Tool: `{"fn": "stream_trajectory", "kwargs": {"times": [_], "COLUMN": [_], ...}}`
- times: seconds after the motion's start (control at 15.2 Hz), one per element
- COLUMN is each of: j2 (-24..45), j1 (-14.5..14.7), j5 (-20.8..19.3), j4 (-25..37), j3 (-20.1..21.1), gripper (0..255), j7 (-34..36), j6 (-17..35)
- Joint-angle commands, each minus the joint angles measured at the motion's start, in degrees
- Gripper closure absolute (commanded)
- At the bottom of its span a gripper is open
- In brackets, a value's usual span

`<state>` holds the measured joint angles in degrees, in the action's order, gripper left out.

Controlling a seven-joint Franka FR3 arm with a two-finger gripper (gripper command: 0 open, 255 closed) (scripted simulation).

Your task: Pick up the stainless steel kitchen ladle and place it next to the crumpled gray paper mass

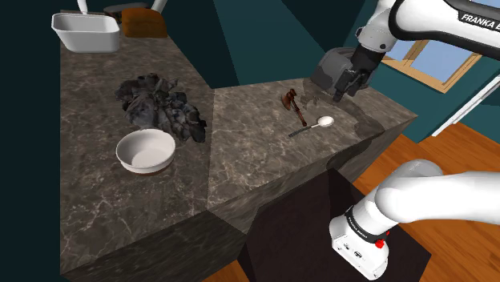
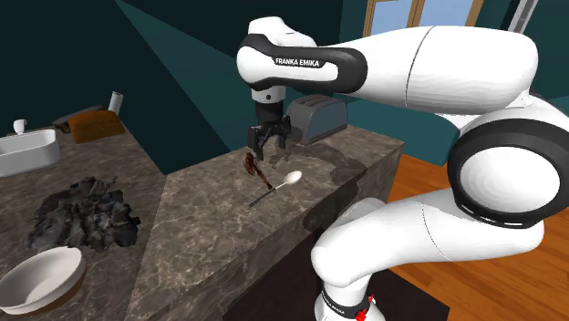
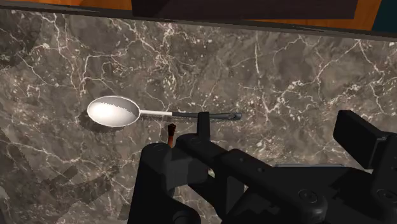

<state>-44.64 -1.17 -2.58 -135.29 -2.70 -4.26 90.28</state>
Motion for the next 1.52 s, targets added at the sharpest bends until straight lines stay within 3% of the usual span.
{"fn": "stream_trajectory", "kwargs": {"times": [0.0, 0.4, 0.86, 1.19, 1.45], "j2": [0.00, 4.37, 16.65, 28.93, 39.02], "j1": [0.00, 4.71, 11.25, 16.63, 19.63], "j5": [0.00, -5.91, -10.15, -9.18, -5.88], "j4": [0.00, -3.44, -1.87, 1.61, 4.68], "j3": [0.00, -11.88, -24.62, -32.00, -35.20], "gripper": [0, 0, 0, 0, 0], "j7": [0.00, -26.42, -56.98, -79.16, -95.58], "j6": [0.00, 5.23, 12.87, 18.98, 23.37]}}
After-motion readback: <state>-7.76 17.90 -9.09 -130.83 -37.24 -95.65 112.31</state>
